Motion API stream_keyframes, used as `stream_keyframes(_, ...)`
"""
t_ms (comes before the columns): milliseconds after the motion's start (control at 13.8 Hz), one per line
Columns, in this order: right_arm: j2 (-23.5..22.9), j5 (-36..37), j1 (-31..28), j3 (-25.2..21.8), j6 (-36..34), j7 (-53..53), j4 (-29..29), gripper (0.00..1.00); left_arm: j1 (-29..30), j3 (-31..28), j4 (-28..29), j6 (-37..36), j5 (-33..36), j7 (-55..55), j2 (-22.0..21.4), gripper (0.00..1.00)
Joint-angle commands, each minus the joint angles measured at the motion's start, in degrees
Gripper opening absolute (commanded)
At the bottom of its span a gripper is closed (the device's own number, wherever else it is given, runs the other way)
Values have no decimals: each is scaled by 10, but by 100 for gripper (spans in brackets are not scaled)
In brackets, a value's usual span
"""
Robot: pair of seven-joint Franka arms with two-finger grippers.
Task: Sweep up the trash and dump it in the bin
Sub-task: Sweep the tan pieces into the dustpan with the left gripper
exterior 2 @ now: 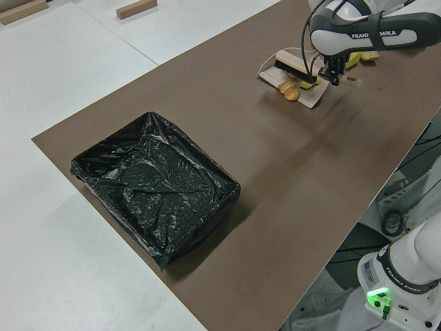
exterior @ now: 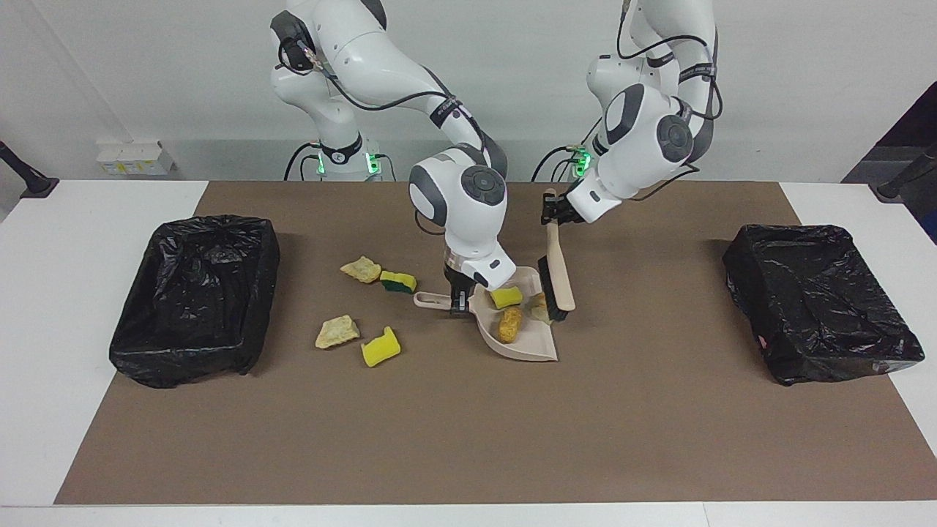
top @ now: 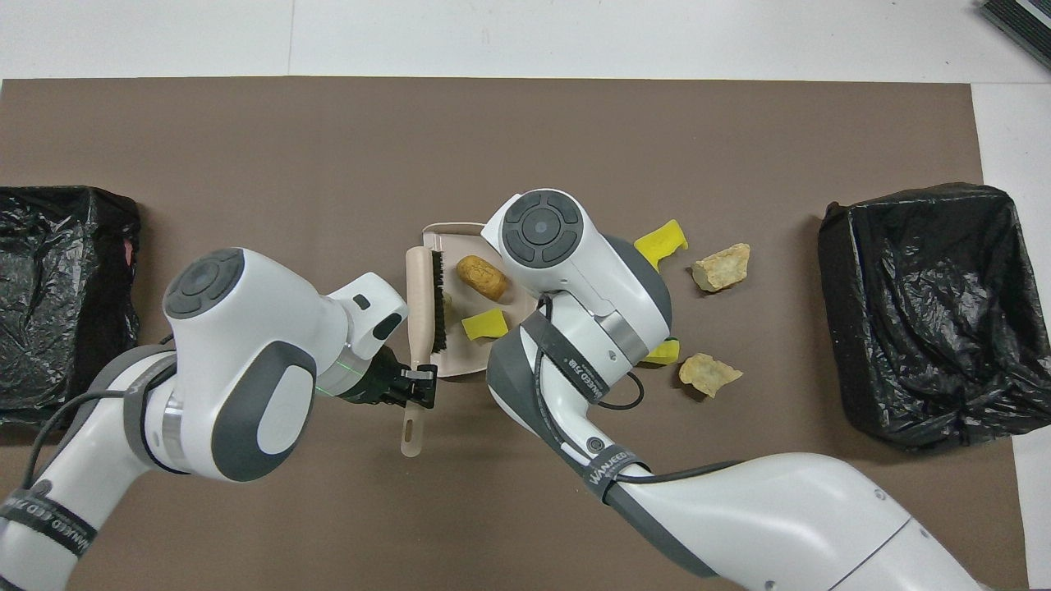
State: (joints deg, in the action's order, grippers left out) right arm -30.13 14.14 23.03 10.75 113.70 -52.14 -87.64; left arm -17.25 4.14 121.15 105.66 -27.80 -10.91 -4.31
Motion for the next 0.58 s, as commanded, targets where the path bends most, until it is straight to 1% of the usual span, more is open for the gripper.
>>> stream_keyframes(0,-7,-7,-1,3,14,20,5,0,43,1,14,-17,-2,-10,-22,0)
stream_keyframes(72,-7,-7,-1,3,14,20,5,0,56,0,30,-18,-2,-10,-25,0)
stream_keyframes(145,-7,-7,-1,3,14,20,5,0,57,1,41,-14,1,-10,-20,0)
stream_keyframes(289,-7,-7,-1,3,14,20,4,0,42,3,85,9,1,-10,-19,0)
stream_keyframes(506,-7,-7,-1,3,14,20,3,0,-15,3,127,73,1,-11,-18,0)
